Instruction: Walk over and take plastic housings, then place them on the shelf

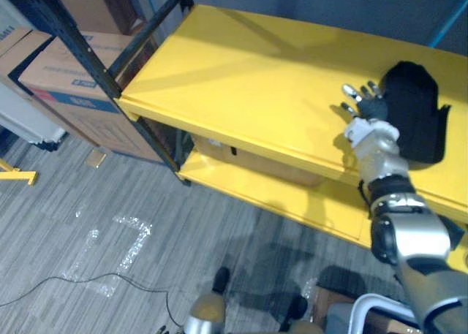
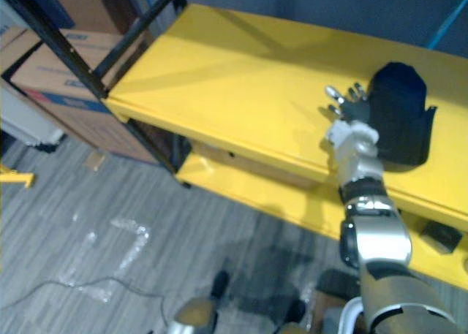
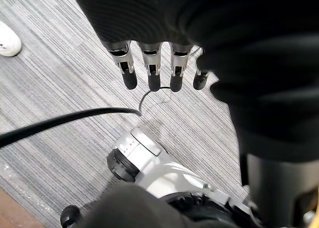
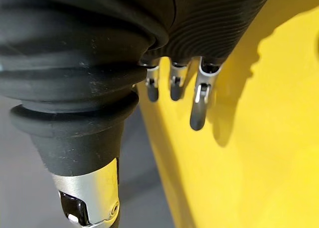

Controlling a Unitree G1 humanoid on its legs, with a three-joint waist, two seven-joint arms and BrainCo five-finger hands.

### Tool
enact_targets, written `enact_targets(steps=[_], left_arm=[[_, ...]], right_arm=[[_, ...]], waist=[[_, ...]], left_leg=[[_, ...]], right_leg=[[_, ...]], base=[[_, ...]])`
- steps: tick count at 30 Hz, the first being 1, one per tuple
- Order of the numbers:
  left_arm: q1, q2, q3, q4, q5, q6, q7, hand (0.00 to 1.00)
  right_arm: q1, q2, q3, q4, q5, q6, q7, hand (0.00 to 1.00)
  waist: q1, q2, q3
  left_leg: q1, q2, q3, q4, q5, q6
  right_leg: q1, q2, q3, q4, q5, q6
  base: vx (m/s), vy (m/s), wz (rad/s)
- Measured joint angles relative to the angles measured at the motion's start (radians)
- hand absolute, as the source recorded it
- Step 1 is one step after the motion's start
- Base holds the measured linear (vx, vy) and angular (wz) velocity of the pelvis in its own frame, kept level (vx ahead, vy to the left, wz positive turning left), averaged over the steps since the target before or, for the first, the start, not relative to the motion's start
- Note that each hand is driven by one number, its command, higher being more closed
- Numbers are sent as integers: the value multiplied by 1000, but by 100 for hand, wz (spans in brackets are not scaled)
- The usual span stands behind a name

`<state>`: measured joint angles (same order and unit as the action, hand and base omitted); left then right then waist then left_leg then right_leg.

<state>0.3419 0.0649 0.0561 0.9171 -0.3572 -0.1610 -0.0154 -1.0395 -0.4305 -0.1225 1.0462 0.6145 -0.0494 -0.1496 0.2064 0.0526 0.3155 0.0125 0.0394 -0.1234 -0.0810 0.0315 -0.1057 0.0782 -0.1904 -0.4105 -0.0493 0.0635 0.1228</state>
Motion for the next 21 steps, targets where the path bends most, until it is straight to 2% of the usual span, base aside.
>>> enact_targets(steps=[4,8,21], left_arm=[[0,0,-15,5,-22,-13,-1,0],[-5,0,-33,6,-30,-14,-1,0],[-10,3,-38,7,-29,-12,-1,0]], right_arm=[[-26,-4,-21,10,0,-35,-58,0],[-42,-25,-44,18,0,-44,-86,0],[-41,-98,-53,39,0,-51,-88,0]], waist=[[-1,8,17],[0,20,28],[-4,19,40]], left_leg=[[-5,0,0,0,1,0],[-5,0,-1,0,1,0],[-2,2,4,0,1,0]], right_leg=[[-6,-1,0,4,0,0],[-6,-1,0,5,0,0],[-7,-1,4,8,0,-1]], base=[[0,0,0],[0,0,0],[0,0,0]])
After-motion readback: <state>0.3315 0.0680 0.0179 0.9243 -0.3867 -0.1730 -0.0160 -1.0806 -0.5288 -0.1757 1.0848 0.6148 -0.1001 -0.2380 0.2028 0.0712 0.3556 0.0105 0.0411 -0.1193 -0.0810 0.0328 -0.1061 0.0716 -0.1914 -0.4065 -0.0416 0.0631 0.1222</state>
